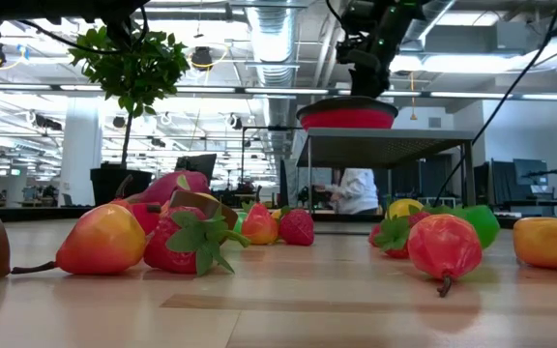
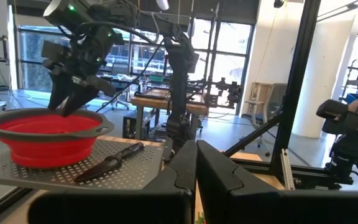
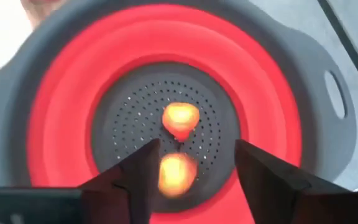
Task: Pick & Place Fruit
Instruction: Put the green pear into the red colander on the shelf
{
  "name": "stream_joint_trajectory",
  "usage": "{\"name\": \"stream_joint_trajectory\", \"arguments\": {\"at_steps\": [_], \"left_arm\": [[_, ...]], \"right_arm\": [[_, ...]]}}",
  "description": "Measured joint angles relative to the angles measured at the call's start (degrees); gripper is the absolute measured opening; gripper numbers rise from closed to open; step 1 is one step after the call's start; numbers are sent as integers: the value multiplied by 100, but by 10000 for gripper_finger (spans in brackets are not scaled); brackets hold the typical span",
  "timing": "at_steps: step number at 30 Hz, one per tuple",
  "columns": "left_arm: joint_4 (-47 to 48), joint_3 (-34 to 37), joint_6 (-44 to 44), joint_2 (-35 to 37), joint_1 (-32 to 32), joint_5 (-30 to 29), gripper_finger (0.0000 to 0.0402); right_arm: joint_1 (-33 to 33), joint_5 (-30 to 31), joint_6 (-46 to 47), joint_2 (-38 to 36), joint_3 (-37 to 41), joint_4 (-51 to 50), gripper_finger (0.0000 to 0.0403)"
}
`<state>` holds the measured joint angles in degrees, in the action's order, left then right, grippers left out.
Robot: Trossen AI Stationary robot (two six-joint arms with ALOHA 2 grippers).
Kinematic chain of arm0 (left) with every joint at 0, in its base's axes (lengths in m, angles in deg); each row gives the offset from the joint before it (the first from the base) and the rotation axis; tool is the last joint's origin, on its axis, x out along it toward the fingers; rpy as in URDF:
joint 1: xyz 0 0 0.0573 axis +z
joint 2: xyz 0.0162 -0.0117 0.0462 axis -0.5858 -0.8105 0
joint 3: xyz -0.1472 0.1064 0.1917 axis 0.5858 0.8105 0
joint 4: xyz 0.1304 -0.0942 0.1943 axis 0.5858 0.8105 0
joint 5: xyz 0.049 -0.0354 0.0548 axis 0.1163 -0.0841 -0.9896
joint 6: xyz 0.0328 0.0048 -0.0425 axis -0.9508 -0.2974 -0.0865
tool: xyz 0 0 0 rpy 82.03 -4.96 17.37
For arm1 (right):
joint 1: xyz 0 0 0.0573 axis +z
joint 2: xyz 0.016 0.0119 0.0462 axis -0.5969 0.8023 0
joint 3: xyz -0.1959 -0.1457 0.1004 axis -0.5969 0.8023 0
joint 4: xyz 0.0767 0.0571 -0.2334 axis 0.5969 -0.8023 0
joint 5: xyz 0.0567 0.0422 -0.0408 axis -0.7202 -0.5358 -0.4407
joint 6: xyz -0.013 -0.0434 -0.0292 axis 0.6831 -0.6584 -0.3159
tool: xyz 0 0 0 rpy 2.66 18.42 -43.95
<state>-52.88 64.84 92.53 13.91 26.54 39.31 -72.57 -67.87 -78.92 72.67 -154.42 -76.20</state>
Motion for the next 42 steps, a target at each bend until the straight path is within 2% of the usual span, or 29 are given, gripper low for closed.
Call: {"name": "stream_joint_trajectory", "arguments": {"at_steps": [4, 9, 18, 23, 28, 36, 42], "left_arm": [[0, 0, 0, 1, 1, 0, 3], [0, 0, 0, 0, 2, 0, 3], [0, 0, 0, 2, 2, 0, 3], [0, 0, 0, 0, 2, 0, 3], [0, 0, 0, 2, 2, 0, 3], [0, 0, 0, 0, 2, 0, 3], [0, 0, 0, 0, 2, 0, 3]], "right_arm": [[37, 0, 0, 0, -132, -67, 227], [180, 4, 1, -6, -517, -531, 213], [603, 2, 186, -26, -933, -1141, 107], [874, -7, 193, -26, -932, -2084, 48], [1207, -16, 476, -239, -923, -2752, 5], [2049, -20, 1260, -1104, -887, -2757, 18], [2783, -18, 2150, -1691, -684, -2521, 9]]}}
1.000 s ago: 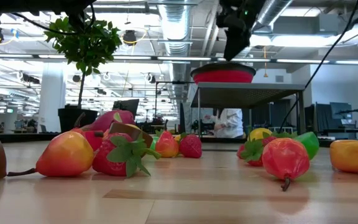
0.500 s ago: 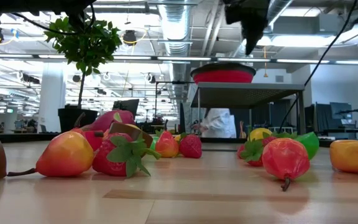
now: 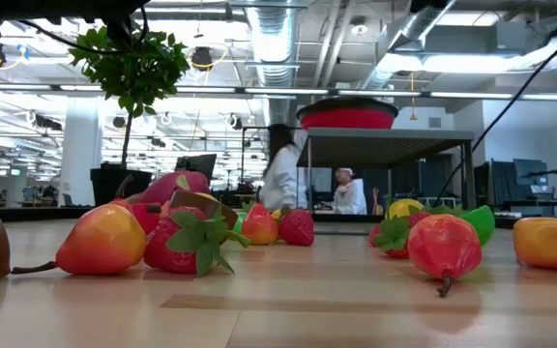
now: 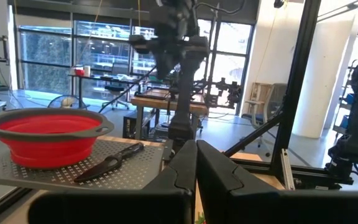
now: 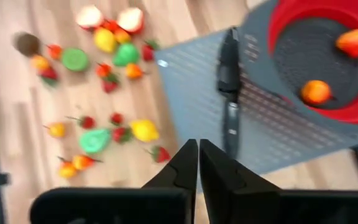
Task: Pick & Place Fruit
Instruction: Put the green pear into the red colander on the shelf
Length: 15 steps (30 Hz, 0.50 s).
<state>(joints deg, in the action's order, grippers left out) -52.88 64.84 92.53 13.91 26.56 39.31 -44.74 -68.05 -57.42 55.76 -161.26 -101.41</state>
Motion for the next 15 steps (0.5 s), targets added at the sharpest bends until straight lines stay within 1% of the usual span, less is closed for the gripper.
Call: {"name": "stream_joint_trajectory", "arguments": {"at_steps": [7, 10, 15], "left_arm": [[0, 0, 0, 0, 0, 0, 3], [0, 0, 0, 2, 0, 0, 3], [1, 0, 0, 2, 0, 0, 3]], "right_arm": [[848, 16, 423, -420, 675, 723, 2], [1121, 16, 447, -539, 1173, 1140, 2], [1388, 18, 425, -676, 2224, 2330, 2]]}}
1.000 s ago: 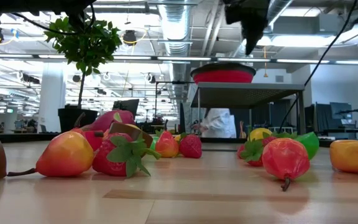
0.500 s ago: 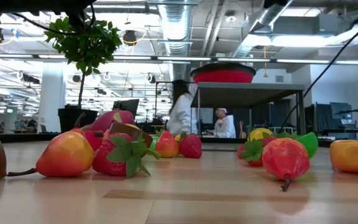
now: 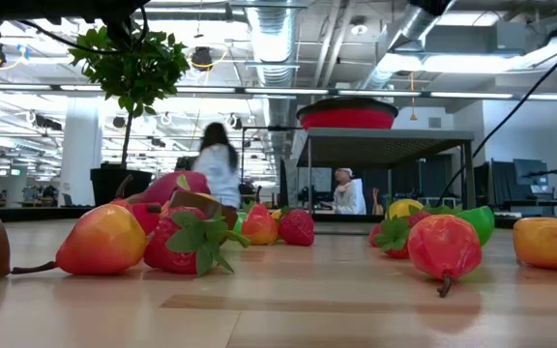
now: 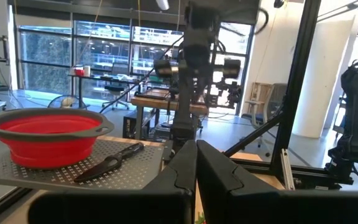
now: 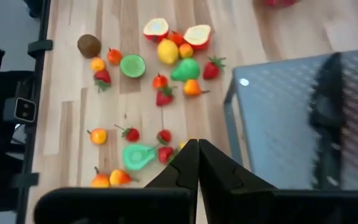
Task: Pick & Place Fruit
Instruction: Put the green pear into the red colander on the shelf
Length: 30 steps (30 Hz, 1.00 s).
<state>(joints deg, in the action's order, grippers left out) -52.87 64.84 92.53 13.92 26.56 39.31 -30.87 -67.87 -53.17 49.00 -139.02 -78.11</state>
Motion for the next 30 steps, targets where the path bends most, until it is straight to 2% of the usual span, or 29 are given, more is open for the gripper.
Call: {"name": "stream_joint_trajectory", "arguments": {"at_steps": [5, 13, 30], "left_arm": [[2, 0, 0, 1, 0, 0, 3], [2, 0, -6, 1, 0, 0, 3], [2, 0, -17, -2, 0, 0, 3]], "right_arm": [[135, 3, 78, -22, 891, 728, 2], [352, 6, 989, 24, 1833, 1256, 1], [1634, 160, 3343, -15, 2749, 1590, 1]]}}
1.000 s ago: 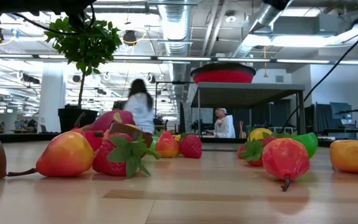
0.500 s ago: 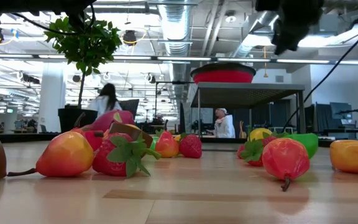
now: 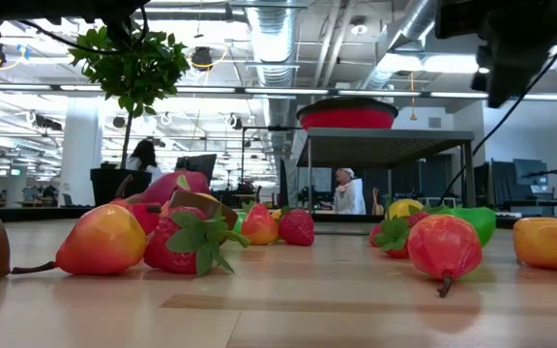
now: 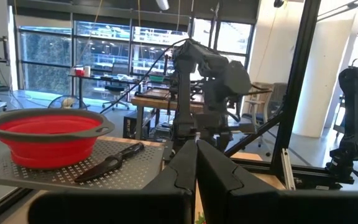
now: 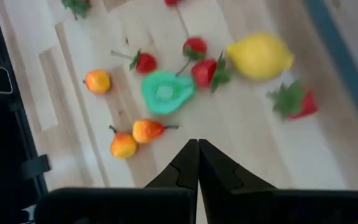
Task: Pick & Place Fruit
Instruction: Put the green pear into the red colander on the shelf
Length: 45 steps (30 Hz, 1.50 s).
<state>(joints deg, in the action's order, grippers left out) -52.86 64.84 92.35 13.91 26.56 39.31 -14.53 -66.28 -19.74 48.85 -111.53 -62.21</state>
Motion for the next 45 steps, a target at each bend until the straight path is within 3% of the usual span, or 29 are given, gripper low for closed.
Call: {"name": "stream_joint_trajectory", "arguments": {"at_steps": [10, 32, 37, 41, 45], "left_arm": [[0, 0, 0, 1, 0, -1, 3], [0, 0, 0, 0, 0, 0, 3], [-2, 0, 0, 1, 0, 0, 3], [0, 0, 0, 2, 0, -2, 3], [0, 0, 0, 0, 0, -1, 3]], "right_arm": [[456, 293, 477, 0, 359, 94, 1], [445, 299, 429, 96, 479, 469, 10], [445, 297, 381, 435, 477, 1041, 80], [445, 294, 433, 791, 477, 1275, 170], [348, 283, 1204, 1133, 477, 1512, 261]]}}
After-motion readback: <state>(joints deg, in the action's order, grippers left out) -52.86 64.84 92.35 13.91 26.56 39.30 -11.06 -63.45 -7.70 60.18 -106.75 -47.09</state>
